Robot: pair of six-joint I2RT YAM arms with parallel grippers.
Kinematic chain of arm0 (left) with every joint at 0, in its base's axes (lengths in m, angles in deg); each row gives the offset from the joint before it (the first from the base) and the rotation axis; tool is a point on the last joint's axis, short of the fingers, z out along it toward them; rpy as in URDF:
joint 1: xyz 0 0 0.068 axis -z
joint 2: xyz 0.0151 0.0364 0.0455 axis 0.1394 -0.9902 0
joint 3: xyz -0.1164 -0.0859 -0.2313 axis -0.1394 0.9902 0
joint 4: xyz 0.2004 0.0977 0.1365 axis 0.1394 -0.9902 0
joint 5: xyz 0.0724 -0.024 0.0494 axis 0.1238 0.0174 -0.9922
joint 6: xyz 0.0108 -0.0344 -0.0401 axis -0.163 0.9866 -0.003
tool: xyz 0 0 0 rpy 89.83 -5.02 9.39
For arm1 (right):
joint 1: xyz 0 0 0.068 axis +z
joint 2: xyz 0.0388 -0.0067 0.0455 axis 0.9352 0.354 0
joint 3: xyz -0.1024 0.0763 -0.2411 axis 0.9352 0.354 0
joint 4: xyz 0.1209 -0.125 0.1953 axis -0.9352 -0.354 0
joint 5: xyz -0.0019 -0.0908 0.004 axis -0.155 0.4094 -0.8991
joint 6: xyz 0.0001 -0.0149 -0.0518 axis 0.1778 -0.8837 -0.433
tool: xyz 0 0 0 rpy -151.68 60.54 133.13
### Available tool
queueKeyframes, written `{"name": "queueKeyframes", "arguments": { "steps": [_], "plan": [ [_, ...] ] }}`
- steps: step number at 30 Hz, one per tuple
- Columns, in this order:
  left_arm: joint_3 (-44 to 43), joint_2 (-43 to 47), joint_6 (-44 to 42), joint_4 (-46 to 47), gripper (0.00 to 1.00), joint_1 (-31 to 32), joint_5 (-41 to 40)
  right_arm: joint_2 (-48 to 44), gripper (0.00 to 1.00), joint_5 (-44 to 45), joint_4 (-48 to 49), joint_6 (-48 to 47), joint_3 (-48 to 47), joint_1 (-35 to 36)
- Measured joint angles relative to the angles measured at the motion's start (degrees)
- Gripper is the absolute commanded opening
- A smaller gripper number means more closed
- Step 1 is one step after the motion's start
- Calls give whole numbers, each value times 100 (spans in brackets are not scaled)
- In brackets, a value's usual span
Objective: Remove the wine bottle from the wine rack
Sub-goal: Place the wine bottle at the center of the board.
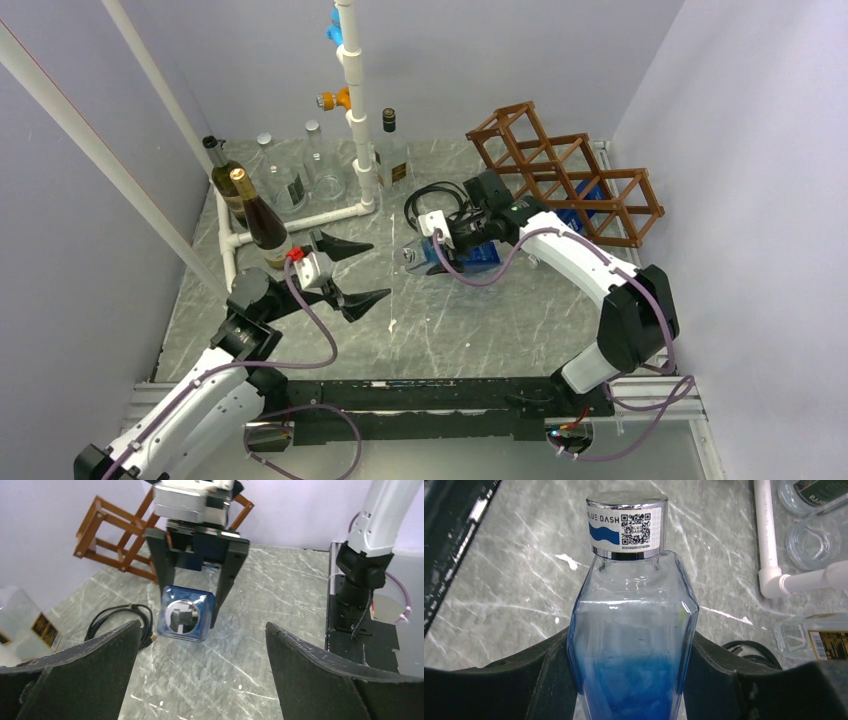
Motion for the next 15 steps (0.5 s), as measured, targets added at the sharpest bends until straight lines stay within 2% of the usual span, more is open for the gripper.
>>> {"name": "queueKeyframes", "arguments": {
  "steps": [6, 15],
  "plan": [
    [48, -238, -389, 190, 99, 662, -396, -151, 0, -516, 232, 435, 48, -96],
    [48, -713, -610, 544, 99, 822, -1069, -393, 0, -1099, 566, 741, 361, -258]
  ]
}}
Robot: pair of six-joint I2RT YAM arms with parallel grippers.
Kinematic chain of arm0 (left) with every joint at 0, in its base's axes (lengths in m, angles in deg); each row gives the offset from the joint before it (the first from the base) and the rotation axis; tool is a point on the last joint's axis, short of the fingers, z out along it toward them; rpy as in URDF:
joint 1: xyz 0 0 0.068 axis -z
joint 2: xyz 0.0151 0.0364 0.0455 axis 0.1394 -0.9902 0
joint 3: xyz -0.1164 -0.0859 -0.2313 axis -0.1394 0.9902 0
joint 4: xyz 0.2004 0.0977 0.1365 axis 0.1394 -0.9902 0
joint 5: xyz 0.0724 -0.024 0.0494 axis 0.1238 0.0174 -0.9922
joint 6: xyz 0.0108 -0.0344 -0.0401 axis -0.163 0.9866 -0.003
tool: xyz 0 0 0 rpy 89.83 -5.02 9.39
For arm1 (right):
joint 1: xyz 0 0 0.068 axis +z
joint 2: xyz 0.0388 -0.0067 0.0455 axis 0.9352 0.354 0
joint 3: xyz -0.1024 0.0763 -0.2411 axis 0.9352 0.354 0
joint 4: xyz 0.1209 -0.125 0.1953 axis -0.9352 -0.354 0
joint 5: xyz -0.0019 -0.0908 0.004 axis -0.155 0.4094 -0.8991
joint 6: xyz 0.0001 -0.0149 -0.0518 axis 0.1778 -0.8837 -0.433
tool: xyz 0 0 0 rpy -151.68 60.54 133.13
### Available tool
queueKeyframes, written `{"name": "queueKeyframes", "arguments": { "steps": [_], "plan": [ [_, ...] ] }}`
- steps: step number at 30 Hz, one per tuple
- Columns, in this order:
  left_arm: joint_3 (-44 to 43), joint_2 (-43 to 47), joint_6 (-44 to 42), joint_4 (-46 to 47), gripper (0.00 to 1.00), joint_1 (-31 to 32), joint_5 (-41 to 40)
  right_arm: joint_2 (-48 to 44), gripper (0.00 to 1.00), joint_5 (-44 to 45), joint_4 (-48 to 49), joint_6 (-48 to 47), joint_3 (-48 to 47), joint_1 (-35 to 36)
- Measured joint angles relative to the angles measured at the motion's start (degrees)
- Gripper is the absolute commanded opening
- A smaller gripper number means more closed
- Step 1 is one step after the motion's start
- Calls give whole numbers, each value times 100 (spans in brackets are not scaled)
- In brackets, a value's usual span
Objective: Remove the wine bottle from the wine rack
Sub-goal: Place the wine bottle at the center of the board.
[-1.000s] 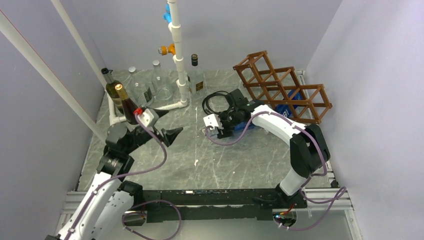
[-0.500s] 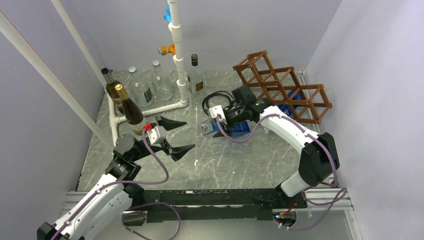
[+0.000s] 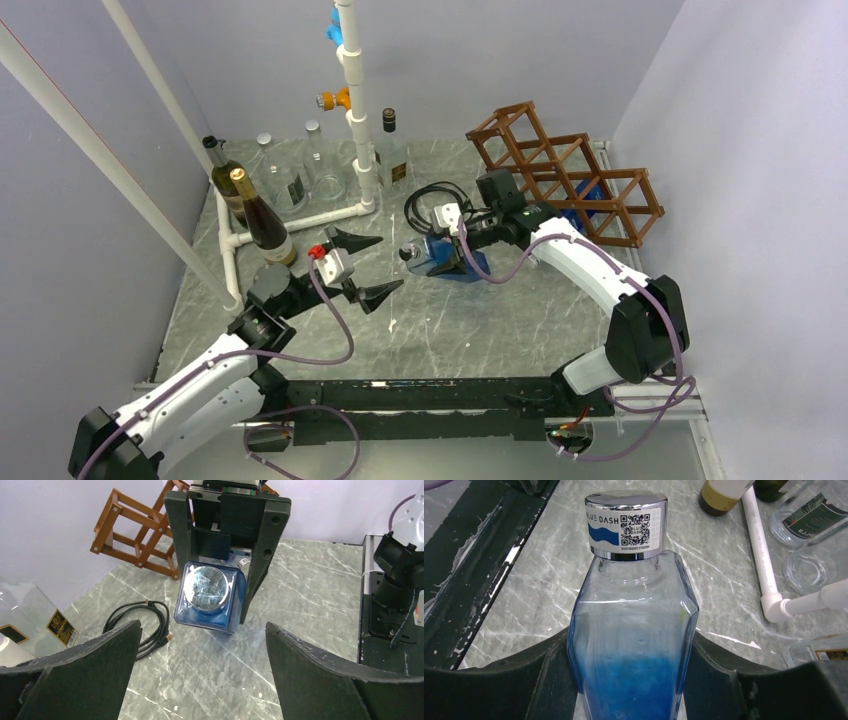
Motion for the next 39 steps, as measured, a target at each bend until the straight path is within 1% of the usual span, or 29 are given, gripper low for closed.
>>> {"name": "queueKeyframes", "arguments": {
  "steps": [8, 13, 19, 28, 33, 37, 39],
  "plan": [
    [-4, -702, 160, 817, 98, 179, -68, 0, 0, -199, 153, 111, 70, -2],
    [-7, -1176, 437, 1366, 91, 348, -55, 0, 0, -282, 203, 114, 105, -9],
    [-26, -1534, 691, 1784, 78, 411, -63, -7, 0, -308, 212, 107, 120, -13],
    [-79, -1685, 918, 2079, 73, 442, -107, -13, 0, -334, 216, 105, 129, -50],
    [-83, -1685, 925, 2157, 62, 448, -125, -13, 0, -352, 214, 94, 129, -68],
    [-118, -1685, 916, 2120, 49, 455, -120, -13, 0, -367, 210, 87, 129, -83],
    [-142, -1685, 911, 2098, 45, 459, -125, -13, 0, -378, 205, 85, 129, -85]
  ]
}}
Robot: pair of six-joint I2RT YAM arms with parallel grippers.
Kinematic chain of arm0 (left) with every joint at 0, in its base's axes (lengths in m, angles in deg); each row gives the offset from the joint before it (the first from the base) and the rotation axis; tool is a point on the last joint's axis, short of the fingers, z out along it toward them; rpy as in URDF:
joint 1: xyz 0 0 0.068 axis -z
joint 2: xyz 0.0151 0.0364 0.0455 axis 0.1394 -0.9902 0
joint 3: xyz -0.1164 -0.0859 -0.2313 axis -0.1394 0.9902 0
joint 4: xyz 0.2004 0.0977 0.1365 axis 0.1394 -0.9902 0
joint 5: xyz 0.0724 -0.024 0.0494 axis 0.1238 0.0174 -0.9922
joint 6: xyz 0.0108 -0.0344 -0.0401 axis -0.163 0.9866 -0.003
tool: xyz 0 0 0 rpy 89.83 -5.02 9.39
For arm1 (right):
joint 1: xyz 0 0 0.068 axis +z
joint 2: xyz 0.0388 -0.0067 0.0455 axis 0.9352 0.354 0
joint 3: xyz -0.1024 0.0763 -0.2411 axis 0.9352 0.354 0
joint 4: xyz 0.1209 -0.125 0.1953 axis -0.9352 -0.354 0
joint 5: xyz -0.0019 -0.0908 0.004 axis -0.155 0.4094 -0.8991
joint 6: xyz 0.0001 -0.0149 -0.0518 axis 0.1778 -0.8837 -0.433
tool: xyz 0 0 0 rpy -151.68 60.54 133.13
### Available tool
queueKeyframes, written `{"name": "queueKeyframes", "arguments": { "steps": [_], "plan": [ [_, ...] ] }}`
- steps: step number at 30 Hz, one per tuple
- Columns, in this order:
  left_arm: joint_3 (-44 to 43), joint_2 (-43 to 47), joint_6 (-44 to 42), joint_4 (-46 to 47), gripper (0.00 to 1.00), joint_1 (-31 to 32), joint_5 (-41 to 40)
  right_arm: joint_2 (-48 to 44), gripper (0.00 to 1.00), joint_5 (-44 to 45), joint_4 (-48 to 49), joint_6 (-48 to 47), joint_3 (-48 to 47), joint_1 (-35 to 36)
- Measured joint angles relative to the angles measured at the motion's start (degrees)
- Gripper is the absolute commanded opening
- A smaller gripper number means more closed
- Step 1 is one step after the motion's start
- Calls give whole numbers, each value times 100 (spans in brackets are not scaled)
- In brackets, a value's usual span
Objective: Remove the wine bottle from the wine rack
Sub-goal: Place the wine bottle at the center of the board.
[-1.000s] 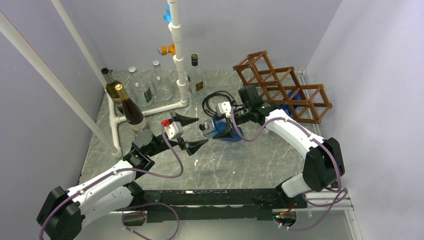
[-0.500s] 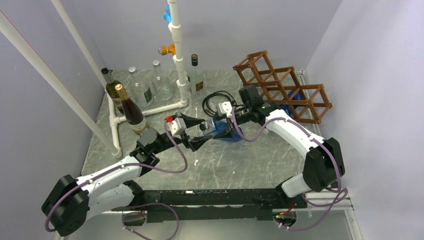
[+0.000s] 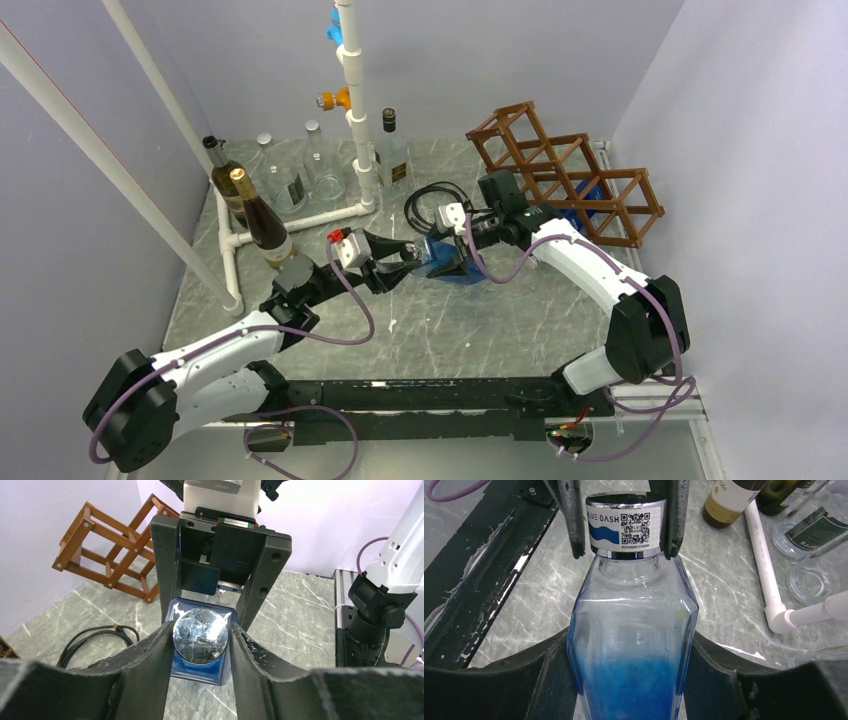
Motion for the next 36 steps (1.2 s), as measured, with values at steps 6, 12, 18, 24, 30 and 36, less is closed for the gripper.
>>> {"name": "queueKeyframes", "arguments": {
  "steps": [6, 12, 18, 24, 30, 36],
  "plan": [
    [-103, 0, -48, -186, 2, 0, -35, -2, 0, -39, -9, -22, 7, -26],
    [-413, -39, -138, -680, 0, 0, 0, -55, 37, -85, 107, 103, 66, -92],
    [-802, -35, -219, -1386, 0, 2, -2, -131, 72, -136, 321, 323, 170, -138],
    [-1340, -33, -289, -2208, 0, 15, -105, -160, 84, -186, 621, 540, 254, -131],
    [-1821, -76, -505, -2907, 0, 15, -127, -160, 86, -208, 804, 726, 317, -149],
    [-2328, -258, -745, -3554, 0, 15, -129, -133, 86, -341, 903, 820, 330, -289]
  ]
}}
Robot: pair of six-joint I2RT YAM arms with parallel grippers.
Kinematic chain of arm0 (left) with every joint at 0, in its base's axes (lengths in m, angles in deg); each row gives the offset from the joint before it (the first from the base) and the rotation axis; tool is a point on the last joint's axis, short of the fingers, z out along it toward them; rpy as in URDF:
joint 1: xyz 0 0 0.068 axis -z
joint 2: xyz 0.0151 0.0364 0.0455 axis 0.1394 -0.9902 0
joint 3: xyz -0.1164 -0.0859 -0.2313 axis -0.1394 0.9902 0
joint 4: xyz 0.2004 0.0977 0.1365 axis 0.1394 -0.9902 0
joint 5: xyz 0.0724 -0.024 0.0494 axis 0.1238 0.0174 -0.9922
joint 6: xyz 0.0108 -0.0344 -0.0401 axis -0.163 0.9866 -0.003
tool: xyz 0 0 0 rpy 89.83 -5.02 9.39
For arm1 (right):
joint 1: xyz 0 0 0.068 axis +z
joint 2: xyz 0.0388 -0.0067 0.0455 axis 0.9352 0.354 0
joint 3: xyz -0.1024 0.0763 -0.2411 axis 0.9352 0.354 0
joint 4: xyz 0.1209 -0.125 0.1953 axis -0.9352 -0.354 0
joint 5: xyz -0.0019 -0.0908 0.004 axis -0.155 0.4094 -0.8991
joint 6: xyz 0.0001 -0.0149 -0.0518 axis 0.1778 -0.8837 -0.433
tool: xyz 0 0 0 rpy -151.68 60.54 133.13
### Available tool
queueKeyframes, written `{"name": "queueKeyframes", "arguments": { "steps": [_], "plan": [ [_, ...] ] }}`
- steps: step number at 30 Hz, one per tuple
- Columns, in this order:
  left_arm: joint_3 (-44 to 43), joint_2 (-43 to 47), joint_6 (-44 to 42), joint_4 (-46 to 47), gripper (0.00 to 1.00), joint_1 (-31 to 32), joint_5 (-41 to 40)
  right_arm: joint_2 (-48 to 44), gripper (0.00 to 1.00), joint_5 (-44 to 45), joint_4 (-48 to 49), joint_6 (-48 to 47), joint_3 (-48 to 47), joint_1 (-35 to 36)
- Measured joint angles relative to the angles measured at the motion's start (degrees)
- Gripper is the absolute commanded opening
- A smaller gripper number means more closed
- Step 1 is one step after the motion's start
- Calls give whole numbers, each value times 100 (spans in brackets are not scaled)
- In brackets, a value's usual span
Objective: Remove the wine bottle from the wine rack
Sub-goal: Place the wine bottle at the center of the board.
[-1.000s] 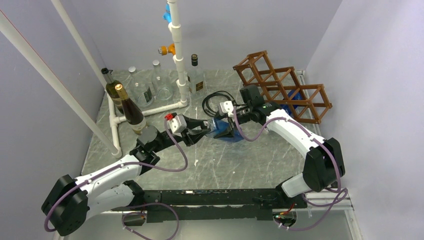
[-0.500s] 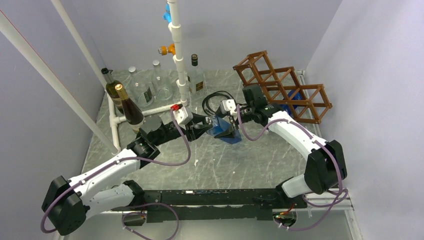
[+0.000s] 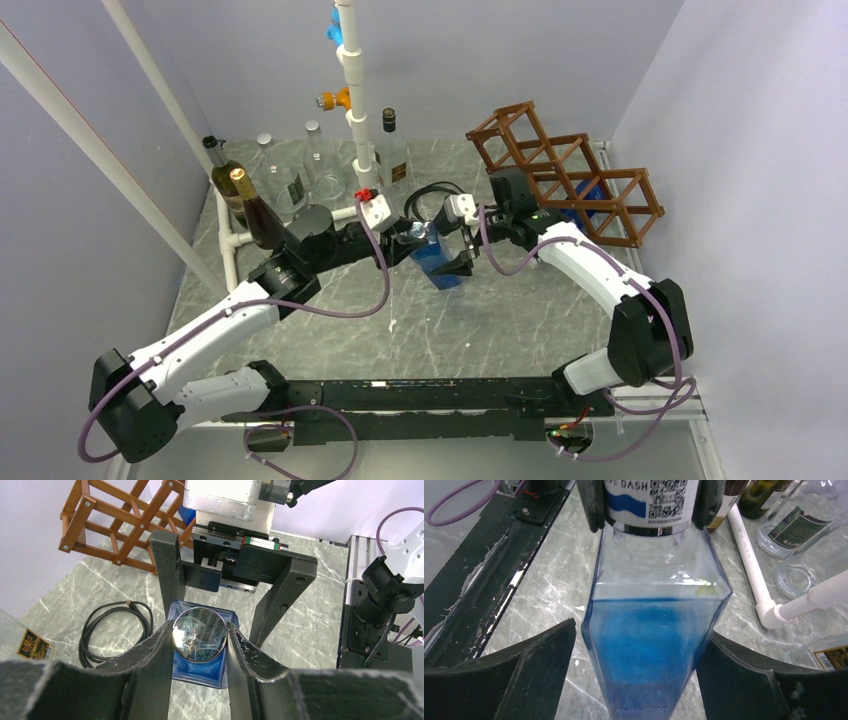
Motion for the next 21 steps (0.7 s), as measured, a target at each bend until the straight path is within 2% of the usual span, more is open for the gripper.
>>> {"name": "queueKeyframes", "arguments": {
  "steps": [9, 13, 15, 17, 19, 21],
  "plan": [
    [-634, -341, -105, -708, 0, 0, 2, 409, 86, -306, 155, -328, 221, -96],
    [-708, -402, -105, -761, 0, 0, 33, 549, 79, -354, 302, -479, 337, -107],
    [-708, -402, -103, -758, 0, 0, 42, 597, 69, -352, 424, -483, 389, -107],
    [-708, -402, -74, -756, 0, 0, 52, 651, 46, -341, 573, -481, 420, -109],
    [-708, -402, -39, -756, 12, 13, 90, 717, 28, -400, 586, -409, 407, -131],
    [-708, -402, -13, -752, 27, 22, 46, 778, 19, -479, 507, -494, 345, -142]
  ]
}}
